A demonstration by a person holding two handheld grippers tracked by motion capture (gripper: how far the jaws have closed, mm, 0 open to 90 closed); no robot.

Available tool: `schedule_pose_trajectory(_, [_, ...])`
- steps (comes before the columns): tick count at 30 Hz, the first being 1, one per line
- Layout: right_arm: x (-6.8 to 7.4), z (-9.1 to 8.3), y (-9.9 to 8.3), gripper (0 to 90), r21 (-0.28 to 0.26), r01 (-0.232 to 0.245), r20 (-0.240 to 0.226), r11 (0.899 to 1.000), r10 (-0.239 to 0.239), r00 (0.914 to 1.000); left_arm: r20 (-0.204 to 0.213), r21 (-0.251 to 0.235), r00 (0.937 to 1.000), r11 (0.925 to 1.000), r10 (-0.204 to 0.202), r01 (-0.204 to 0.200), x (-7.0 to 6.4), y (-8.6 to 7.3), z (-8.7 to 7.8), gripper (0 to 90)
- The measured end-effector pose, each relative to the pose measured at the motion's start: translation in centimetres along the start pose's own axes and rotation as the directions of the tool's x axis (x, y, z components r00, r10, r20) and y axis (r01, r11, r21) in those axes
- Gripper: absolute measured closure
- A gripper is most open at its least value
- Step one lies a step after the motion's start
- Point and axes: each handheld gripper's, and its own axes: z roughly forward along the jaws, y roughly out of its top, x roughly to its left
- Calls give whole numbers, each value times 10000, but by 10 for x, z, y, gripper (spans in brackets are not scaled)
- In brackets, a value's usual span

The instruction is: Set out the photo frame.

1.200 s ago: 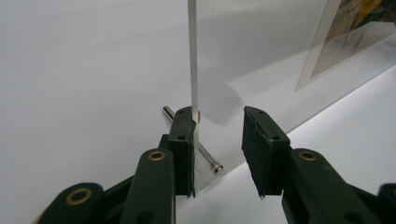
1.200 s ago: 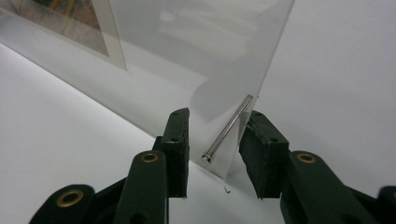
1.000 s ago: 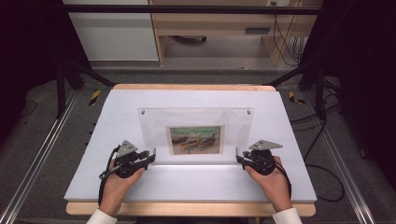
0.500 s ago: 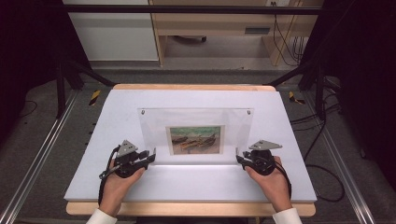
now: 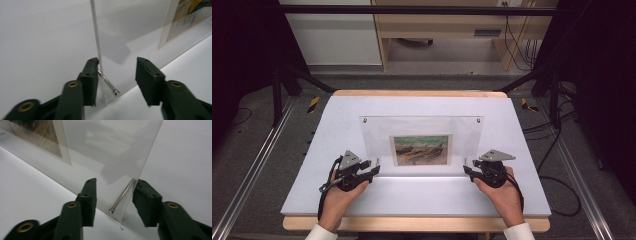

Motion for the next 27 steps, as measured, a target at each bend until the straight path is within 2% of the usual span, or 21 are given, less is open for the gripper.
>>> schedule_pose_trajectory(2, [2,-1,2,403,-304,10,117,9995,-7,9999,-11,-91,9999,9998,169,-170,-3,2,0,412])
schedule_pose_trajectory(3, [3,-2,2,340,-421,30,159,9991,-24,9999,-7,-139,9999,9998,132,-133,-5,2,1,351])
schedule_pose_trajectory(5, [4,-4,2,233,-526,329,365,9981,-310,9988,44,-107,9997,9997,230,-229,-6,2,1,254])
schedule_pose_trajectory(6, [4,-4,2,233,-526,329,365,9981,-310,9988,50,-127,9997,9997,222,-221,-7,2,0,254])
schedule_pose_trajectory(9, [3,-7,2,151,-791,355,466,9962,-319,9984,157,-275,9997,9995,183,-178,-8,3,-4,177])
schedule_pose_trajectory(14, [3,-17,2,112,-1306,524,703,9900,-434,9966,204,-580,9998,9983,59,-47,-4,3,-14,103])
schedule_pose_trajectory(17, [3,-25,1,103,-1522,609,719,9865,-504,9961,281,-696,9996,9976,-27,47,2,2,-19,92])
schedule_pose_trajectory(23, [0,-36,-4,97,-1577,574,835,9858,-446,9955,182,-1090,9995,9937,-252,270,16,1,-30,87])
schedule_pose_trajectory(27, [-4,-43,-8,97,-1647,461,918,9853,-312,9953,-28,-1306,9991,9905,-434,427,26,0,-36,87])
